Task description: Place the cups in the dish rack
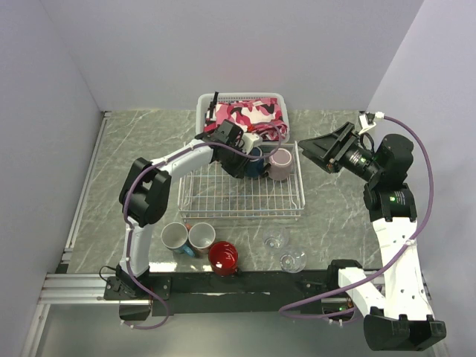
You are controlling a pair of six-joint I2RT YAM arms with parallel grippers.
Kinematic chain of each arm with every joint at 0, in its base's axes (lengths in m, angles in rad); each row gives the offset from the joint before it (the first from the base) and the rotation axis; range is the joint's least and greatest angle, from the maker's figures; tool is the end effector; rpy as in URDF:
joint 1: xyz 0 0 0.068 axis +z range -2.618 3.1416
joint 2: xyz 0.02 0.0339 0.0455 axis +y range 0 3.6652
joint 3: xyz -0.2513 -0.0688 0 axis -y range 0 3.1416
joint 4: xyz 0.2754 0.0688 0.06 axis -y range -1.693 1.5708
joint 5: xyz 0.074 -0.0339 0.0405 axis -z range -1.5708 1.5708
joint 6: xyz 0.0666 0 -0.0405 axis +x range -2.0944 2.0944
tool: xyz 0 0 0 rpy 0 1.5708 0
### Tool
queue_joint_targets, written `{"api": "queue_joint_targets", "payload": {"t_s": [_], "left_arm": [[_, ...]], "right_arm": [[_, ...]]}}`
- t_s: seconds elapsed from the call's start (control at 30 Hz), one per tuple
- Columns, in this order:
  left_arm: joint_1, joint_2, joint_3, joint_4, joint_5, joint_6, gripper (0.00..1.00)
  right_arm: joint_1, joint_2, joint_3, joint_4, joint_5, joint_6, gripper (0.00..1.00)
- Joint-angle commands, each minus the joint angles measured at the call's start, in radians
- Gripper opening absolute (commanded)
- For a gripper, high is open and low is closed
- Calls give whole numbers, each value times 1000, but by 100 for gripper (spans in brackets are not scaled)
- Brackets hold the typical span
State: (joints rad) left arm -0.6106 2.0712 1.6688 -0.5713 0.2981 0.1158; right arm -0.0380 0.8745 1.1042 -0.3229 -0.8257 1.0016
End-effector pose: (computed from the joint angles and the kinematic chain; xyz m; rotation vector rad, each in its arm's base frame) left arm 0.3942 -0.2998 0.1675 1.0269 2.3666 -0.5694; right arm 0.2337 0.0401 0.4163 0.2566 1.8186 1.3821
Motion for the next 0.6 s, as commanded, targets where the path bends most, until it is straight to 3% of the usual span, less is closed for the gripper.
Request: {"api": "queue_joint_targets", "payload": {"t_s": [0.0, 0.23, 0.33, 0.47, 0.57], "left_arm": [[-11, -63, -41, -10, 73, 2, 34], [-11, -108, -52, 2, 61, 2, 48], [-11, -121, 0, -31, 68, -1, 59], [5, -177, 89, -93, 90, -4, 78], [37, -252, 152, -154, 107, -5, 84]], "right_arm": [[-7, 1, 6, 50, -29, 17, 66], [-8, 0, 25, 16, -27, -7, 67], [-8, -3, 28, -14, -18, -29, 67], [-8, 11, 52, -149, 6, -112, 68], [-5, 20, 63, -270, 45, -205, 73]]}}
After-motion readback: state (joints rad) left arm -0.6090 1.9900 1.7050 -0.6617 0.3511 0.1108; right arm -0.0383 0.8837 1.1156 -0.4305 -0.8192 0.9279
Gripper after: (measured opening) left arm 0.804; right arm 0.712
